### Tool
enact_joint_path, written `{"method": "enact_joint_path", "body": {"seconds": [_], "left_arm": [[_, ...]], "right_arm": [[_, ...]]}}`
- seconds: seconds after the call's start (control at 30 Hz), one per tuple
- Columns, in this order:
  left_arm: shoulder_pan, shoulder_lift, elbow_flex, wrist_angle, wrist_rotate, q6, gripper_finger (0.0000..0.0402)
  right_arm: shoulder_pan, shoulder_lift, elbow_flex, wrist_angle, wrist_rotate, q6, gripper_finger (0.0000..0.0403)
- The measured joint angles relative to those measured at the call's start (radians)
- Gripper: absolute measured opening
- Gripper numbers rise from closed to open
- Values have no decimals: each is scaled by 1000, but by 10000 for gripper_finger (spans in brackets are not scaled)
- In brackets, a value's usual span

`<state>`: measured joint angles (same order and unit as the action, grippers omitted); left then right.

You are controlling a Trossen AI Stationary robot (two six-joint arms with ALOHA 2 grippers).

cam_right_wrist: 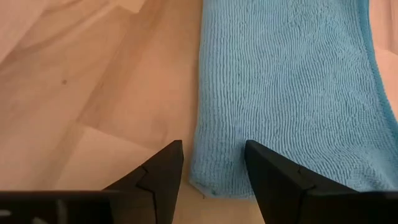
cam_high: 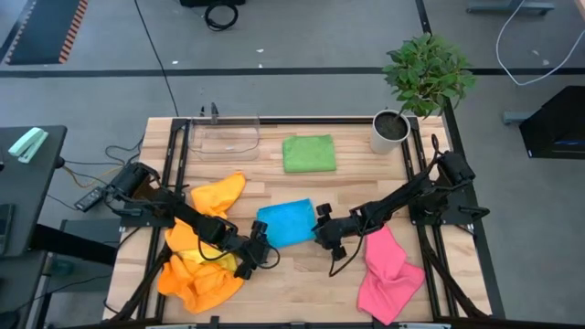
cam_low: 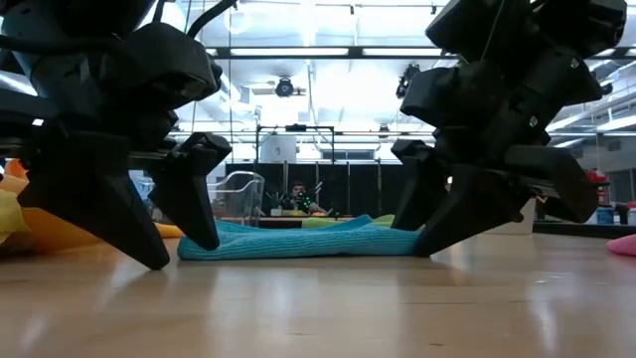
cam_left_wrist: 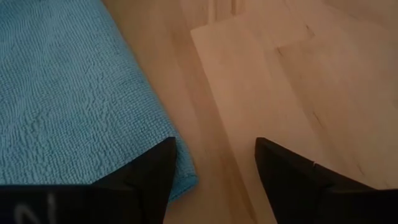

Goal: Fold microfiber towels
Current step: Fold the blue towel, then stack the folded blue towel on the green towel

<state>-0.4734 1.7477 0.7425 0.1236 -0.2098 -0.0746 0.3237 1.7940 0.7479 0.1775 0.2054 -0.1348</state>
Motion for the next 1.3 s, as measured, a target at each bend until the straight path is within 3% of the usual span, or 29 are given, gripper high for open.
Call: {"method": "enact_joint_path", "body": {"seconds": [0.3,0.47,0.77,1.1,1.3], "left_arm": [[9,5,-2,23,-9,-132,204],[0,-54,-1,108,-20,-53,193],[2,-47,-3,-73,-20,-51,195],[11,-15,1,-71,-16,-89,187],[41,-5,3,-89,-9,-176,158]], "right_arm": [[-1,3,0,3,-8,35,163],[0,3,-1,2,-9,42,157],[0,4,-2,1,-9,64,156],[-1,4,-2,-1,-22,75,156],[-1,5,-2,-2,-30,87,129]]}}
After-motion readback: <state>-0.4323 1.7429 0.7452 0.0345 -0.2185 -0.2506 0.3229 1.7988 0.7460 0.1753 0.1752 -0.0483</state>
